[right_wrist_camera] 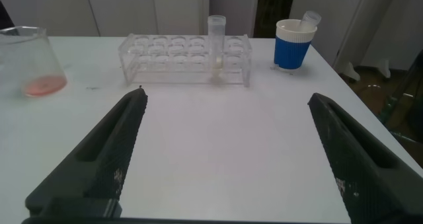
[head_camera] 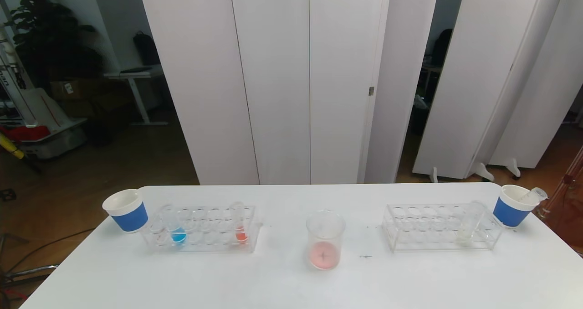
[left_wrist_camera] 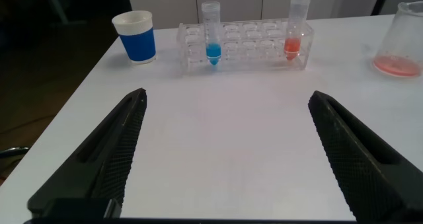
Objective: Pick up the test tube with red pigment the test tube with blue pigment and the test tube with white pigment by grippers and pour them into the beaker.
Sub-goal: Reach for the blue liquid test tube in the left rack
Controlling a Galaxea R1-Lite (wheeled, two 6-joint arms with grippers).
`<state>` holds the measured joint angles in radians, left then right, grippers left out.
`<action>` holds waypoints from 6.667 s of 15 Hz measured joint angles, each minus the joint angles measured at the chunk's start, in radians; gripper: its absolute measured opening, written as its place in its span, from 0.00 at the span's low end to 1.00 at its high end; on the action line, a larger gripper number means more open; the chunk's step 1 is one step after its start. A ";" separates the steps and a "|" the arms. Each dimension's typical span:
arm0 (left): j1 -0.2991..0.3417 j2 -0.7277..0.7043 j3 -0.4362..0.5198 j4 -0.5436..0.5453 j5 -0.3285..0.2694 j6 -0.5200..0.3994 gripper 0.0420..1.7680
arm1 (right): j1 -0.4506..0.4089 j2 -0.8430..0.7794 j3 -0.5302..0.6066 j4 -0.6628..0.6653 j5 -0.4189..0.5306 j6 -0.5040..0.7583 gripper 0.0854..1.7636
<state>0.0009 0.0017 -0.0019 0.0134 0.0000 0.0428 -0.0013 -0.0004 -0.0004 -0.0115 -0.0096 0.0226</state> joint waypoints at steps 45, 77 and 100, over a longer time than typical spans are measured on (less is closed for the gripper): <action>-0.008 0.485 -0.698 0.076 0.024 -0.057 0.99 | 0.000 0.000 -0.001 0.001 0.001 0.000 0.99; -0.084 1.552 -0.226 -1.053 0.019 -0.179 0.99 | 0.000 0.000 -0.001 0.001 0.000 0.000 0.99; -0.017 2.039 -0.226 -1.574 0.114 -0.196 0.99 | 0.000 0.000 -0.001 0.001 0.001 0.000 0.99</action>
<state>-0.0164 2.0402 -0.2274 -1.5611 0.1138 -0.1530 -0.0017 -0.0009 -0.0017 -0.0104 -0.0089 0.0230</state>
